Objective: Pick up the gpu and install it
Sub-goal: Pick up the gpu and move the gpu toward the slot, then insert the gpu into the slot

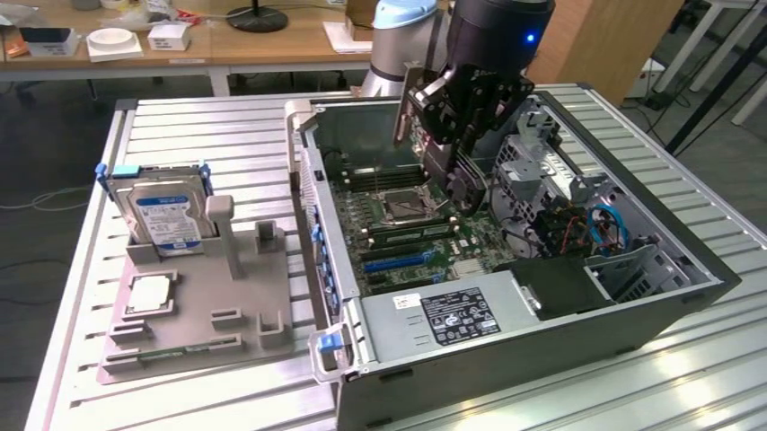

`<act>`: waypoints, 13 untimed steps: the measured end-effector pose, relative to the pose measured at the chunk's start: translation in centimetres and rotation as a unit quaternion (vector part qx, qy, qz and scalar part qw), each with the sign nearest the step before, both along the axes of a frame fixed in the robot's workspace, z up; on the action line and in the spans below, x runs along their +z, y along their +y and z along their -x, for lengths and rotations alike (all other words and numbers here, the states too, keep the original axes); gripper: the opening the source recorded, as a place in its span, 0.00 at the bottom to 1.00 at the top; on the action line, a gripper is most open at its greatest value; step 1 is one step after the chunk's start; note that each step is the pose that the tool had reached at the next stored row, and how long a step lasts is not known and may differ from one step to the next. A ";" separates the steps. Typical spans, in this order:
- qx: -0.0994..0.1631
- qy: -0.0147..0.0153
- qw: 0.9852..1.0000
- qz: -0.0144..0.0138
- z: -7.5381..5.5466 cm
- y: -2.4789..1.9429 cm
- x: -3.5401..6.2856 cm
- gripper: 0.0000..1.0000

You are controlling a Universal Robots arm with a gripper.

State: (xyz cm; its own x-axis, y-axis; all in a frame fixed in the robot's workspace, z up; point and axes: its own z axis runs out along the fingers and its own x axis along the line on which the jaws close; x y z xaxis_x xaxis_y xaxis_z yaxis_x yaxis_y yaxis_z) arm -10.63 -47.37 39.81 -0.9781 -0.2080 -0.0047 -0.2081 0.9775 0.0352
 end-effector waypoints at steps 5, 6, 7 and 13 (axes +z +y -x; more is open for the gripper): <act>-0.022 0.000 1.000 0.000 0.0 0.01 -0.01 0.26; -0.029 0.000 1.000 0.000 0.0 0.01 -0.01 0.26; -0.037 0.000 0.999 0.000 0.0 0.01 0.00 0.26; -0.051 0.000 0.999 0.000 0.0 0.00 0.03 0.26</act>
